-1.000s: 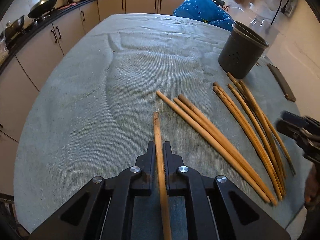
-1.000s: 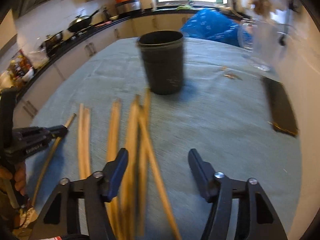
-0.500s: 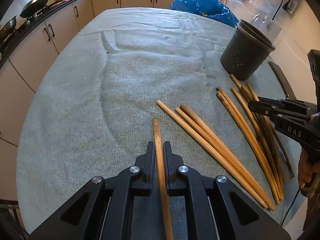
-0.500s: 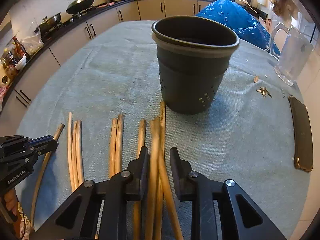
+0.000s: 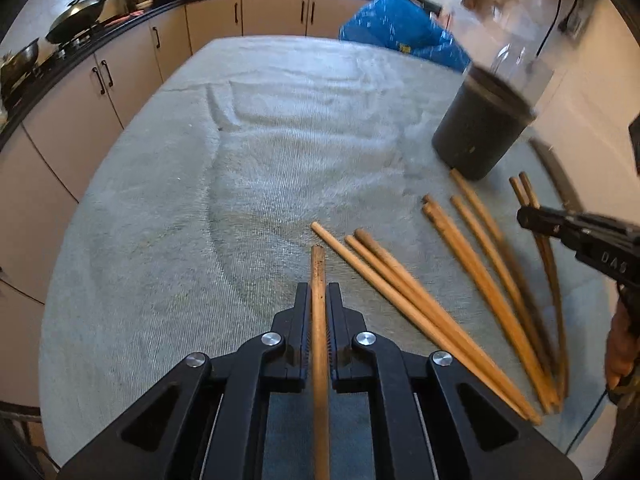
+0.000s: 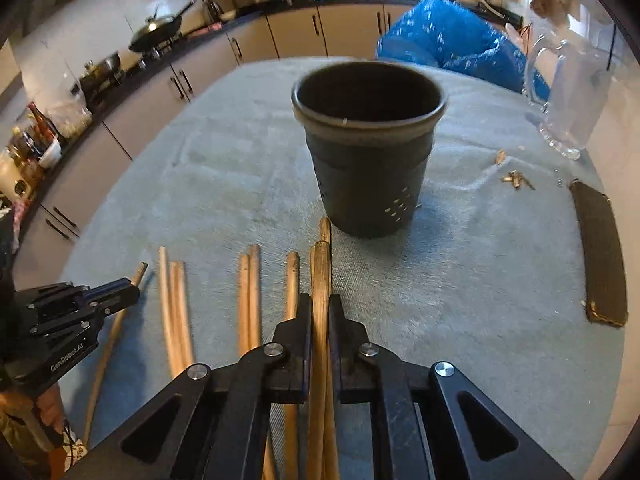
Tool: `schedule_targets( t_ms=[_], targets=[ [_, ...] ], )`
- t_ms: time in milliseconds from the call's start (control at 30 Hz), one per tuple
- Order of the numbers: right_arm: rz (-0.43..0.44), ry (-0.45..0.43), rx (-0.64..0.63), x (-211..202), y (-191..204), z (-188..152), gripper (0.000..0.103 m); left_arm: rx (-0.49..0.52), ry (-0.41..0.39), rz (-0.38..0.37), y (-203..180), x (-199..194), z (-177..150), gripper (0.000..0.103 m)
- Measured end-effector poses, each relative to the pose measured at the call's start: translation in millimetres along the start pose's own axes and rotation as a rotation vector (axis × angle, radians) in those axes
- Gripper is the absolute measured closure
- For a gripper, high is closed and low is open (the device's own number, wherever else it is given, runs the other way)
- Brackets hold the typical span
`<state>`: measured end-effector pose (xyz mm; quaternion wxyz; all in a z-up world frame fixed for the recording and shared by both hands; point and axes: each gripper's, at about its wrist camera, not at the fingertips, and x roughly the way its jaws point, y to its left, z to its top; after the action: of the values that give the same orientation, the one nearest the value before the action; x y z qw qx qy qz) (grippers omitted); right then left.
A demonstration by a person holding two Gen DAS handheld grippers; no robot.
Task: Organize utensils
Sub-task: 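Close the right tool on another chopstick while the left tool holds its chopstick, then lift both held chopsticks and carry them over the dark grey holder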
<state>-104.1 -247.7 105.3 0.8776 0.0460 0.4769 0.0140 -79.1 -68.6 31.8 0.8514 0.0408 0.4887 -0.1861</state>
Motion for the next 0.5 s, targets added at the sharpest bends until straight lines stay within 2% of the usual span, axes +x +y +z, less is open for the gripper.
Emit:
schedule_targets(
  t_ms=[267,400,500],
  targets=[
    [0.072,-0.097,0.025,-48.6,3.2,-15.4,0.095,-0.005,-0.162,-0.039,-6.6,-62.3,-10.2,0.096],
    [0.092,-0.124,0.04,-56.2,4.6,-24.1,0.095,-0.006,-0.206,-0.059,-11.2,-81.2,-11.6,0.096],
    [0.092,-0.105,0.073,-47.1,-1.4,-26.9,0.095,0.016,-0.216,-0.06,-18.3,-84.5,-13.9,0.096]
  ],
)
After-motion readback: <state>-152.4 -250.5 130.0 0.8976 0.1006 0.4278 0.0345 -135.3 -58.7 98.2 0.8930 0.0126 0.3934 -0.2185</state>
